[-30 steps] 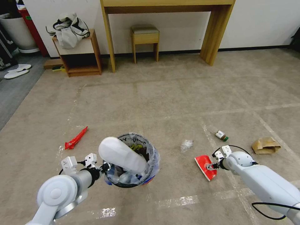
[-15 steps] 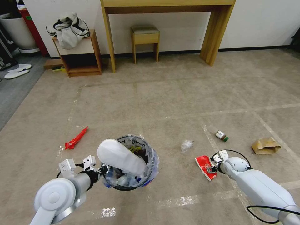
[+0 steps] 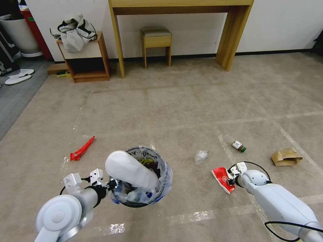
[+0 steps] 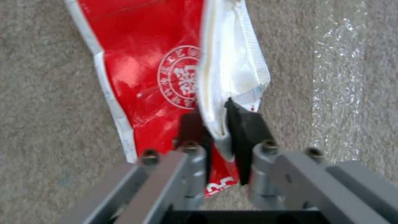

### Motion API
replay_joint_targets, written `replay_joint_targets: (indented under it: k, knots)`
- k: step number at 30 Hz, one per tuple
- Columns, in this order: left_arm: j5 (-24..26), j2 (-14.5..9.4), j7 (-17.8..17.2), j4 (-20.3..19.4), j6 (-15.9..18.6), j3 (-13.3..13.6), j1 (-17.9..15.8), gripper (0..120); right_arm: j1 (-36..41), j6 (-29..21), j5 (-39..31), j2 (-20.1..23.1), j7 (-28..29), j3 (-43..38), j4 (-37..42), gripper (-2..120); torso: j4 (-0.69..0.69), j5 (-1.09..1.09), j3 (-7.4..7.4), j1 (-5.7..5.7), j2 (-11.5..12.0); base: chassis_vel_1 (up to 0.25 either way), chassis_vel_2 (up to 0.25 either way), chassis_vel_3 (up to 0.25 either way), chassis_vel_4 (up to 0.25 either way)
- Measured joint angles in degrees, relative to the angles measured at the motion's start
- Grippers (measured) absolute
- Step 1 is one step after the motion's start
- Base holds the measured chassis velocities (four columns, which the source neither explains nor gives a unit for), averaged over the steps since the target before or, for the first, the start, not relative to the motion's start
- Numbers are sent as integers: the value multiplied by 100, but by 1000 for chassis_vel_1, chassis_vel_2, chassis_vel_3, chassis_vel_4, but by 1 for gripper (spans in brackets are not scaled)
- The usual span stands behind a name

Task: Pick up the trash bin and place the garbage on the floor into it.

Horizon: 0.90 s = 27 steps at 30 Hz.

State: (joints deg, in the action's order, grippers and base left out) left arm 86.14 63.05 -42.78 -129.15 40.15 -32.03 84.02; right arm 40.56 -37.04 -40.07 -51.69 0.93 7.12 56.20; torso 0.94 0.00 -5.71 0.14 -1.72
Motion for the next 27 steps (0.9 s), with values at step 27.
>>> replay_joint_targets:
  k: [27]
  knots:
    - [337,-397,101,11,121,113,-179,0,645,700,-2801,1953,1650,-1738,5045,0,-2,-3,0,0,1,0,0,0,0]
